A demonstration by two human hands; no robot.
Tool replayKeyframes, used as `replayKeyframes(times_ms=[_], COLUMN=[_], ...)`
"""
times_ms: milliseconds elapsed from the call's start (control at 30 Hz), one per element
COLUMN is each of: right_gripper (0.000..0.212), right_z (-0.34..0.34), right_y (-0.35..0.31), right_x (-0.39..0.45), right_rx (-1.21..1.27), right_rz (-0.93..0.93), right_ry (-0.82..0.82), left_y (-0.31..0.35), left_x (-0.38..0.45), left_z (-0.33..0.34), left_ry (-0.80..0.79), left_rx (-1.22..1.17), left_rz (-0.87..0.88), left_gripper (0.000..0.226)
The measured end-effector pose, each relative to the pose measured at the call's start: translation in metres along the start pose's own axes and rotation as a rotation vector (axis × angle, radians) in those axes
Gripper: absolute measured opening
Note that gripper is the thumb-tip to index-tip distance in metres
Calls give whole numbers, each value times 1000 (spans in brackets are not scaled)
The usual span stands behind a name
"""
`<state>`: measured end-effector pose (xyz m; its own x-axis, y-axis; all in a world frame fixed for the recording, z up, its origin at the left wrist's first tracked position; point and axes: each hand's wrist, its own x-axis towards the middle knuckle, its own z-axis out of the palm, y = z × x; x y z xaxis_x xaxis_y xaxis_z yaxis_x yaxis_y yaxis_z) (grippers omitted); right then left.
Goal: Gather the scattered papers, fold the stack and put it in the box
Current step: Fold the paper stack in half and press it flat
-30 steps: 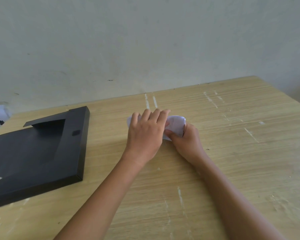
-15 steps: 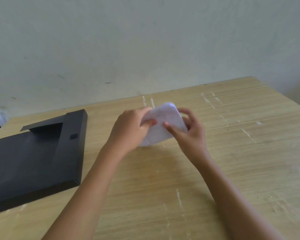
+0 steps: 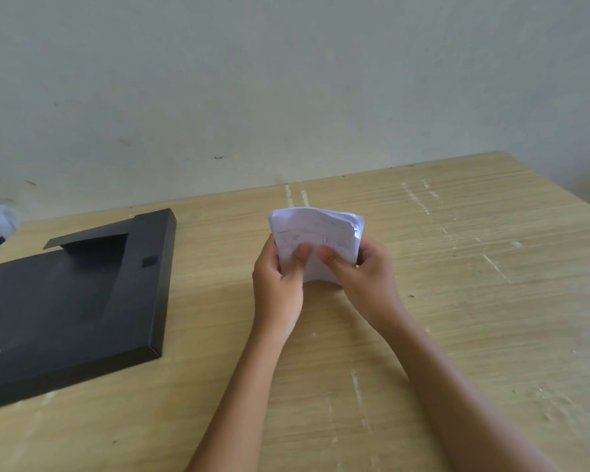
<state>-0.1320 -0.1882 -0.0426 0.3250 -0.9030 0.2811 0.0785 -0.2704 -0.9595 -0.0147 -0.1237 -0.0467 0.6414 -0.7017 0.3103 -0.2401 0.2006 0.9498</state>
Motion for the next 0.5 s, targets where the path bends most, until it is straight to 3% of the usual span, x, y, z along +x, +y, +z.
replayKeyframes(times_ms=[100,333,367,433,500], right_gripper=[11,11,10,10,22], right_z=[-2,-4,-4,-4,-2], right_y=[8,13,13,13,12], right_x=[2,8,8,8,9], right_rx=[-128,-213,-203,-190,-176], right_rz=[9,-35,-36,-39,-56], right_ry=[-61,-38,-40,-55,-78], left_y=[-6,-1,7,27,49], left_x=[-2,-8,-11,-12,-7], left_z=[7,9,8,2,-1], left_ry=[26,65,93,148,94], left_rx=[26,119,181,427,731], left_rz=[-14,-2,71,398,693], left_gripper=[14,22,32,51,54])
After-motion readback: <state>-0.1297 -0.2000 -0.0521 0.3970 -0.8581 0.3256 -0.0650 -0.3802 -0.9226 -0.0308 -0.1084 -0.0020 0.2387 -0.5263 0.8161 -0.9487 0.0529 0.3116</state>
